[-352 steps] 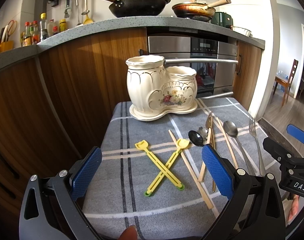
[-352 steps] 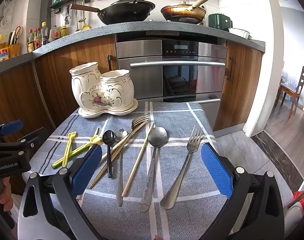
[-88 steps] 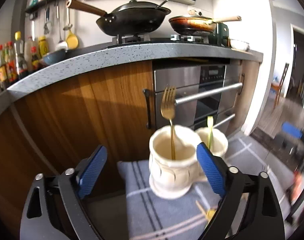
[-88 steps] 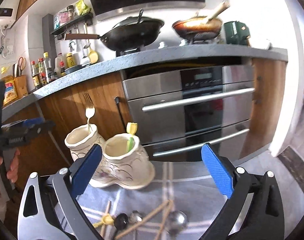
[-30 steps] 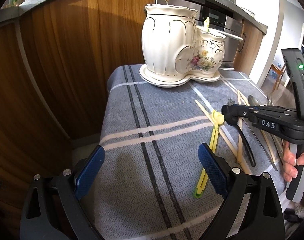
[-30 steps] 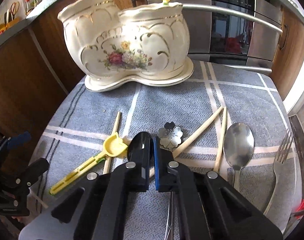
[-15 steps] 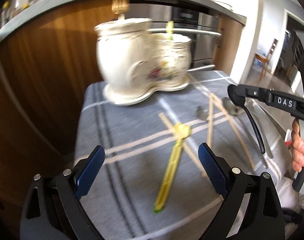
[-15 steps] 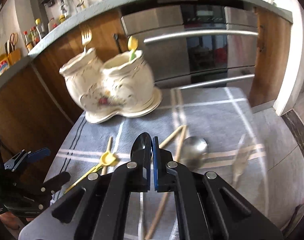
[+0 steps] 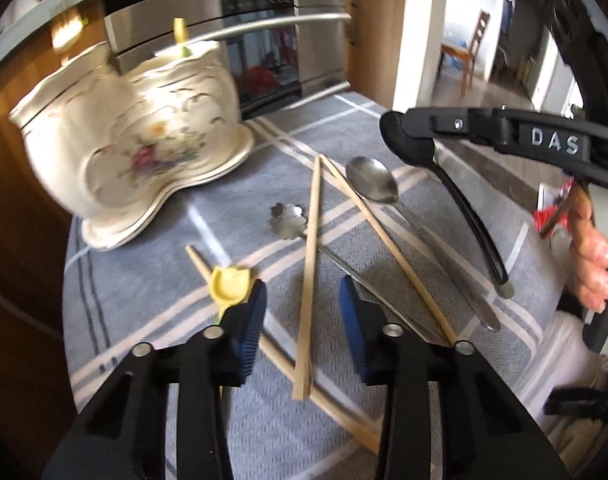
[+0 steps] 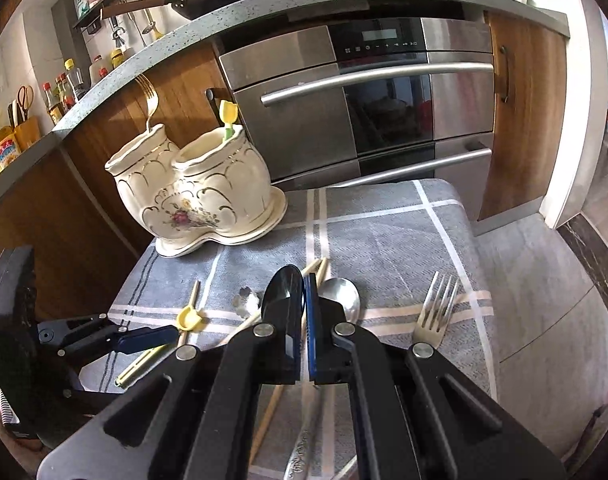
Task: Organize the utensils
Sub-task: 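Carry the chopstick and black spoon up to the ceramic holder with both tools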
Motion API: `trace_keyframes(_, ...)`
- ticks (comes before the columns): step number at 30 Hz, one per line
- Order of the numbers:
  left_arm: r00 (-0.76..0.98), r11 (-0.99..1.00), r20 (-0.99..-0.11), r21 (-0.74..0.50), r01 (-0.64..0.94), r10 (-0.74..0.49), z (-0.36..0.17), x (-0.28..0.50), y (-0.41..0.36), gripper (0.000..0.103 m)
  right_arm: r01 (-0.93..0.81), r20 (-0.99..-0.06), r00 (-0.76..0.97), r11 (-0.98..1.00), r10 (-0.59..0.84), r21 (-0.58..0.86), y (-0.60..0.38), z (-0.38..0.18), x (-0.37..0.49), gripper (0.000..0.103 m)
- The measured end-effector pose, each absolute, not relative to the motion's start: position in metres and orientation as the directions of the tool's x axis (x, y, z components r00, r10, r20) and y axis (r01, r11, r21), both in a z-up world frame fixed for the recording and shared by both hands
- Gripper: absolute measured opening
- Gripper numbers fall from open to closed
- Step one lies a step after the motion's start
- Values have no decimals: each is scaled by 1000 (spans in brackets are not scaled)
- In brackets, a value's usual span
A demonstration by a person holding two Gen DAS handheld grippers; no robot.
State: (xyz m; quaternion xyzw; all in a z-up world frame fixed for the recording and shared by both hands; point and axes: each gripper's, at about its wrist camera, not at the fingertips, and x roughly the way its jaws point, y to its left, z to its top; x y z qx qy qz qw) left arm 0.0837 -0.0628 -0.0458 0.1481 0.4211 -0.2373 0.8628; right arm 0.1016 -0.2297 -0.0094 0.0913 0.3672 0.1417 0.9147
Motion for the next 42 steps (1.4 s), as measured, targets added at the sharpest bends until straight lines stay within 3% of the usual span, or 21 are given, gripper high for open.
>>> trace_keyframes(10, 461, 808, -857, 94, 582, -232, -58, 104, -80, 24, -189, -644, 689, 941, 332, 282, -238, -13, 103, 2)
trace_keyframes(15, 444, 809, -860, 65, 584, -251, -58, 109, -79, 13, -186, -646, 688, 940, 332, 285, -238, -14, 103, 2)
trace_keyframes(16, 449, 812, -859, 71, 580, -245, -59, 108, -79, 6, -186, -645, 688, 940, 332, 286, -238, -14, 103, 2)
trace_keyframes(21, 454, 816, -845, 37, 577, -283, -60, 108, -76, 6, -183, -637, 698, 941, 328, 284, -238, -11, 101, 2)
trace_keyframes(33, 588, 833, -680, -61, 550, -438, 0, 85, -31, 6, -194, -604, 725, 939, 332, 283, -228, 11, 108, 2)
trace_keyframes(42, 737, 865, -481, -96, 493, -474, 80, 97, 21, 6, -256, -534, 755, 921, 381, 294, -202, 49, 139, 2)
